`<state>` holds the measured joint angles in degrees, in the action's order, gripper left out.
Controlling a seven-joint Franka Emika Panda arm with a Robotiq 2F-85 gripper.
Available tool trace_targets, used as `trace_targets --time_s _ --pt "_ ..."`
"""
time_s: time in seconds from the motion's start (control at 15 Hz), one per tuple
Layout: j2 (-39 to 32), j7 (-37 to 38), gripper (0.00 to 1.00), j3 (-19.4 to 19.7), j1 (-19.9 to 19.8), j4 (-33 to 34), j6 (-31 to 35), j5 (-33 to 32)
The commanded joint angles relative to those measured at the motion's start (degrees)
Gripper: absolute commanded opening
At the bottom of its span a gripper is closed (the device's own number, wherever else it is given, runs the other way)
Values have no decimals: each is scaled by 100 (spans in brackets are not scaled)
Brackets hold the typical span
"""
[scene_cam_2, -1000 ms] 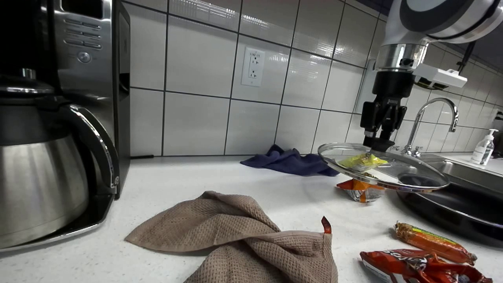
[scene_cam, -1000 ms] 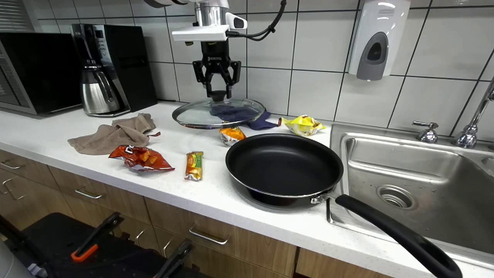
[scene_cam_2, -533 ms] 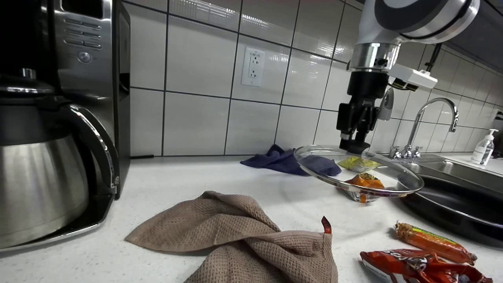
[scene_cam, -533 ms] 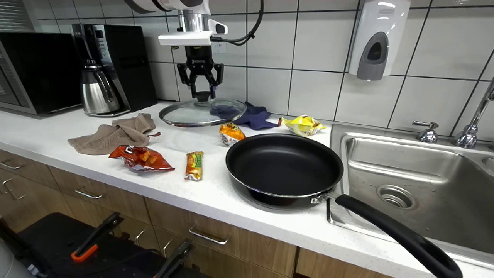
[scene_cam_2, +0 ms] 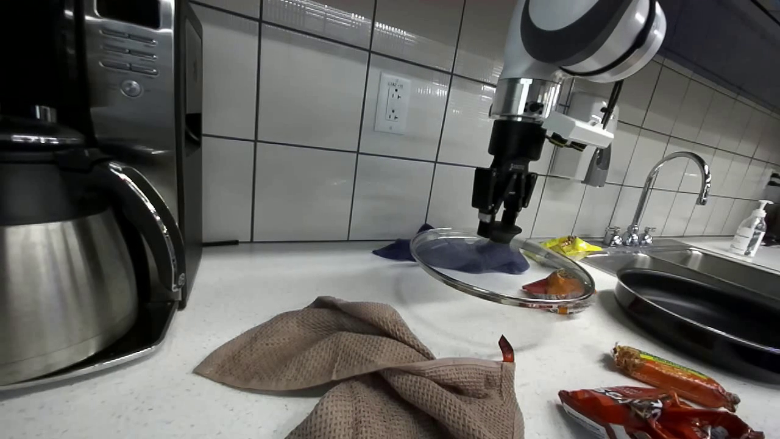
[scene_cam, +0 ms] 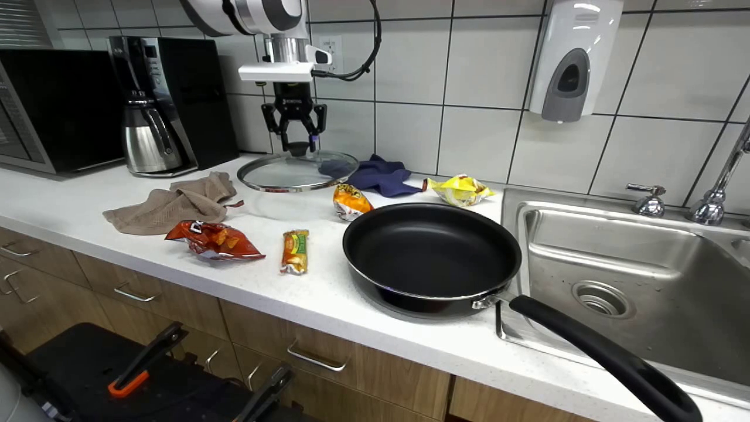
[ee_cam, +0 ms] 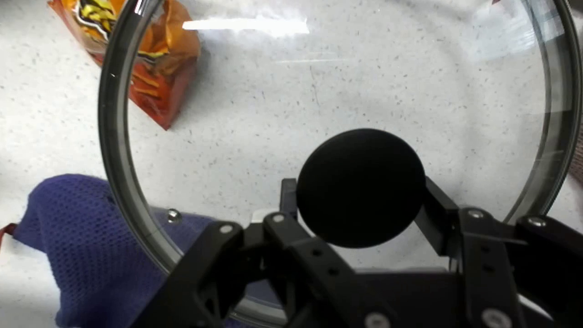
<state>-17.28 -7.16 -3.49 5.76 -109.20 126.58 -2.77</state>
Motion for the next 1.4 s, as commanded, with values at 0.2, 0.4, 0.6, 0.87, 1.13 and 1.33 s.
trace_targets --time_s 0.2,0.4,0.6,0.87,1.13,1.33 --pt "-374 101 39 -171 200 686 -281 -103" --pt "-465 119 39 -213 296 724 -200 -111" --pt "-551 122 39 -242 367 703 -125 -100" --pt "-679 117 39 -291 387 677 -66 -23" --pt "-829 32 39 -338 357 716 12 51" --pt "-909 73 39 -330 383 733 156 8"
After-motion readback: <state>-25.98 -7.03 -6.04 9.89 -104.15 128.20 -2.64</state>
